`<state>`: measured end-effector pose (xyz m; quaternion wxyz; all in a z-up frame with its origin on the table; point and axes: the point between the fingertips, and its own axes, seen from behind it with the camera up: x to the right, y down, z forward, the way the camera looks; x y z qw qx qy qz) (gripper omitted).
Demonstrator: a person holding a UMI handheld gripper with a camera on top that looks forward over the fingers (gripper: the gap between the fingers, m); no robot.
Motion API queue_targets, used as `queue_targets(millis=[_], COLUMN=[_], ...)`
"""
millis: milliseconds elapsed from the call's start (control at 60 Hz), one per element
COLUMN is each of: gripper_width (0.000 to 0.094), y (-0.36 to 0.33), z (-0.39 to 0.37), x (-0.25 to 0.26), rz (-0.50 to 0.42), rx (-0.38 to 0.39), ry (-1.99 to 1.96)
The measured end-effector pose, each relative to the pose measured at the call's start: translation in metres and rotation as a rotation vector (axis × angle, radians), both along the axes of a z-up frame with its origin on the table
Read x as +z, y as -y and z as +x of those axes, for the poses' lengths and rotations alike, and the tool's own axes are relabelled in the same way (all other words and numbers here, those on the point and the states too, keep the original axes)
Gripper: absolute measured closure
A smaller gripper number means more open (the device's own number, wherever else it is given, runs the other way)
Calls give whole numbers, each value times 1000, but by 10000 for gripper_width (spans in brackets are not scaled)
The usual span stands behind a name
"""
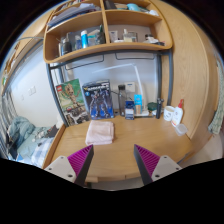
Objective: Fold towel
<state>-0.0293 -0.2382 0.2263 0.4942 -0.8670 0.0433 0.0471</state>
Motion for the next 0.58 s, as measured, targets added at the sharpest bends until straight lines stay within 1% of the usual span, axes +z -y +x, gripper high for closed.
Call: queue_targets(millis=[150,217,583], gripper_width=[118,119,117], y=[43,54,86], z=[19,27,48], x=[-2,2,19], rz=[-8,4,50], rx=[-9,-15,-25], ry=[3,12,47])
